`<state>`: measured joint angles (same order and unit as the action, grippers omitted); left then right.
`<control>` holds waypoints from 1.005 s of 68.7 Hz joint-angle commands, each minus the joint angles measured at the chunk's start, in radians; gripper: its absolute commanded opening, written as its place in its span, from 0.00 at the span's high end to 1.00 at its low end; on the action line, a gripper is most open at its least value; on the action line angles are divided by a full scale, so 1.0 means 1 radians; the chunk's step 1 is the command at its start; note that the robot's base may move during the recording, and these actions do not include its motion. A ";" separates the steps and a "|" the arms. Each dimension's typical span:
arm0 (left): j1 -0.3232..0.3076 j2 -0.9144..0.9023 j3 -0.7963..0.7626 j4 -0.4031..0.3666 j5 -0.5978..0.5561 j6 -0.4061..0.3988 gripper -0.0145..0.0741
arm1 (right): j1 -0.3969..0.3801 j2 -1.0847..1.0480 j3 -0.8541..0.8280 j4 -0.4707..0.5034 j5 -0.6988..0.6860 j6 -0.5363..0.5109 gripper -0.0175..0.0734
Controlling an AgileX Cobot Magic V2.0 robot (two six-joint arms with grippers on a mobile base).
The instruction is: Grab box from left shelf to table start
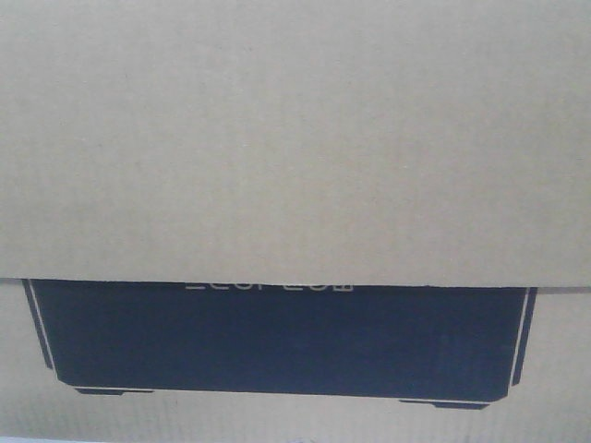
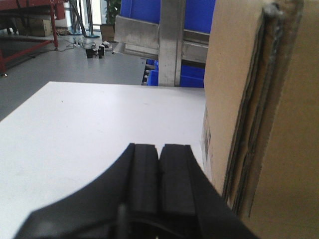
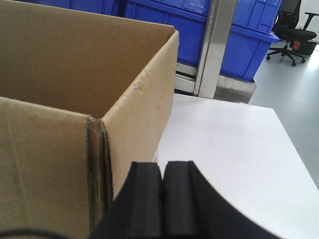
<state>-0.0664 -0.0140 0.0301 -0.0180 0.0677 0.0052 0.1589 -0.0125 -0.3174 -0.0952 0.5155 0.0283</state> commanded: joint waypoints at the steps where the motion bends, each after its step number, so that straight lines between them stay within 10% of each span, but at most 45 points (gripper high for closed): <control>1: -0.003 -0.014 -0.004 -0.008 -0.102 0.000 0.95 | -0.003 0.001 -0.026 -0.015 -0.096 -0.002 0.74; 69: -0.003 -0.014 -0.004 -0.008 -0.102 0.000 0.95 | -0.027 0.001 0.069 0.076 -0.268 -0.002 0.74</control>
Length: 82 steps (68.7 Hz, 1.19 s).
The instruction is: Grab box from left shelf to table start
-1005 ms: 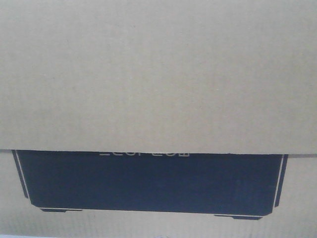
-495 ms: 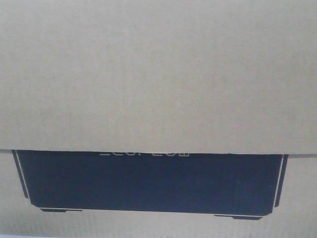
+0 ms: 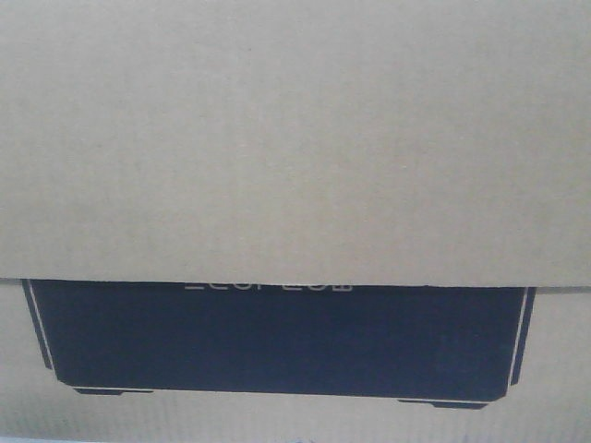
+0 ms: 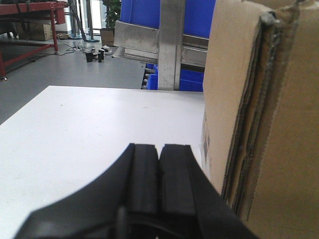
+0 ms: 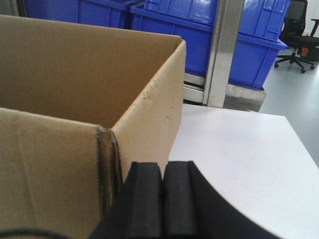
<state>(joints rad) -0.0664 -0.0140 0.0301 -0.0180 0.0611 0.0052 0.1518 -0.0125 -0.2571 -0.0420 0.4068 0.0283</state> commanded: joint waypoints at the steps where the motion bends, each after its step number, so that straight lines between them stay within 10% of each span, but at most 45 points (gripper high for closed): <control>1: -0.003 -0.014 -0.004 -0.008 -0.096 0.000 0.95 | -0.025 0.001 0.018 0.027 -0.173 -0.002 0.74; 27: -0.003 -0.014 -0.004 -0.008 -0.096 0.000 0.95 | -0.157 -0.003 0.296 0.100 -0.430 -0.002 0.74; 82: -0.003 -0.012 -0.004 -0.008 -0.096 0.000 0.95 | -0.157 -0.008 0.291 0.100 -0.372 -0.002 0.74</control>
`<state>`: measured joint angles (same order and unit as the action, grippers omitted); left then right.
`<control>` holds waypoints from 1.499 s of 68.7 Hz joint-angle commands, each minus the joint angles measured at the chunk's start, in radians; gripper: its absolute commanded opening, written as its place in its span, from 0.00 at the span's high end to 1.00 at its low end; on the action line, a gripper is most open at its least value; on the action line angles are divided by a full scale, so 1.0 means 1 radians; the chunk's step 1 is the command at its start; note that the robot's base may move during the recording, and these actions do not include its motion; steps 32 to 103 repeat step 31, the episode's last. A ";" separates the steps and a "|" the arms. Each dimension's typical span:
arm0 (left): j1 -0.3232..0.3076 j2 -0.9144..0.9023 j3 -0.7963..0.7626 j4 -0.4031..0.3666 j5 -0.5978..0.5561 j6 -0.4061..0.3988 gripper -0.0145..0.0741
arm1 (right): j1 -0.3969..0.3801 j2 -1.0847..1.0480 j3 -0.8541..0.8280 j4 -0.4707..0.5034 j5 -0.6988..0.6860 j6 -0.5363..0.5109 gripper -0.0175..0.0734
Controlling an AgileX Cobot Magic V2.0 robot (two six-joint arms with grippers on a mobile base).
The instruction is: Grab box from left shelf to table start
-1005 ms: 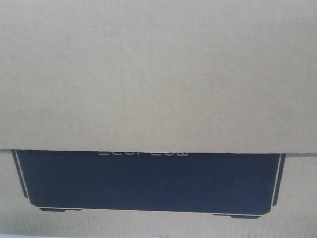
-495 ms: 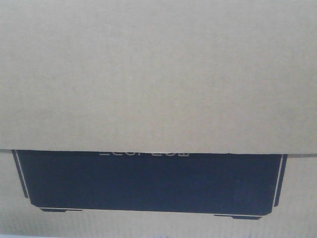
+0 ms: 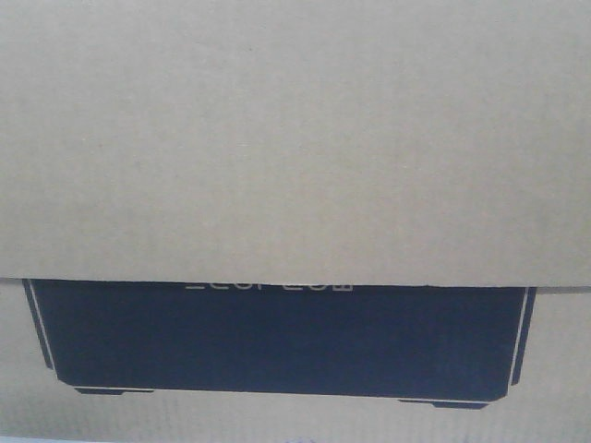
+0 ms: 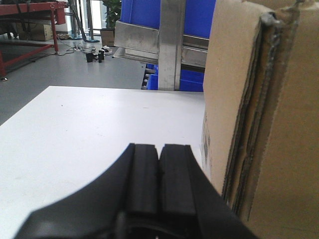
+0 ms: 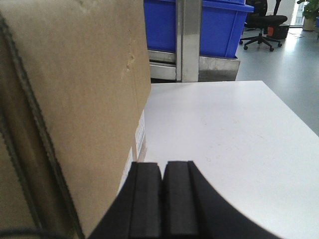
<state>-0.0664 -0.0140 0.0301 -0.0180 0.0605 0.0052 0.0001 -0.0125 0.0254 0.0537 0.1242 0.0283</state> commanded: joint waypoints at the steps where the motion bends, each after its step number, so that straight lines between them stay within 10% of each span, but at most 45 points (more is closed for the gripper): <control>1: -0.003 -0.012 -0.004 -0.008 -0.095 0.000 0.95 | -0.005 -0.008 0.008 0.004 -0.089 -0.002 0.74; 103: -0.003 -0.012 -0.004 -0.008 -0.095 0.000 0.95 | -0.005 -0.008 0.008 0.004 -0.089 -0.002 0.74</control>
